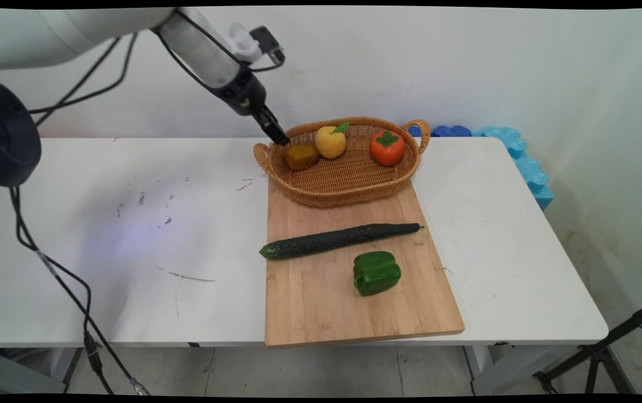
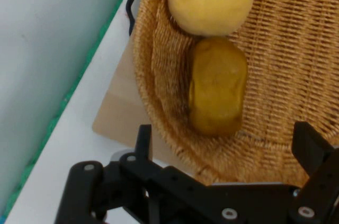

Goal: Pick up the potato from the vegetable basket

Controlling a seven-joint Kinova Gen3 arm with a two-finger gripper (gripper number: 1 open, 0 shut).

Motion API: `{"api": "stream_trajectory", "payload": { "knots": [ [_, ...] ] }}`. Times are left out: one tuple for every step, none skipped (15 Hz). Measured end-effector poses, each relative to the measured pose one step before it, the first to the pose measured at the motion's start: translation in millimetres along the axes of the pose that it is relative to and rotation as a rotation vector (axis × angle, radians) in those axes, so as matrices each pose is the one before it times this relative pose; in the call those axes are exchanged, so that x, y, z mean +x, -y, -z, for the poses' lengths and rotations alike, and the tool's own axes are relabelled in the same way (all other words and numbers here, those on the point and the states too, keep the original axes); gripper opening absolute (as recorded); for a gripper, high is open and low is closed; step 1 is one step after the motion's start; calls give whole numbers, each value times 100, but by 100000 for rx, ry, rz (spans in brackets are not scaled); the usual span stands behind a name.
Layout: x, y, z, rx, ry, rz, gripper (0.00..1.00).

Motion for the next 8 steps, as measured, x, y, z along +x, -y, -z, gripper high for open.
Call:
{"api": "stream_trajectory", "payload": {
  "knots": [
    [312,-2,-1036,-93,463,-265,100],
    [198,-17,-648,-86,288,-181,100],
    [263,-54,-918,-200,455,-235,100],
    [262,-82,-1022,-261,563,-339,100],
    [202,-75,-799,-257,496,-233,100],
    [172,-93,-753,-262,551,-235,100],
    [145,-105,-613,-283,412,-233,100],
    [149,-128,-603,-299,361,-262,100]
  ]
}}
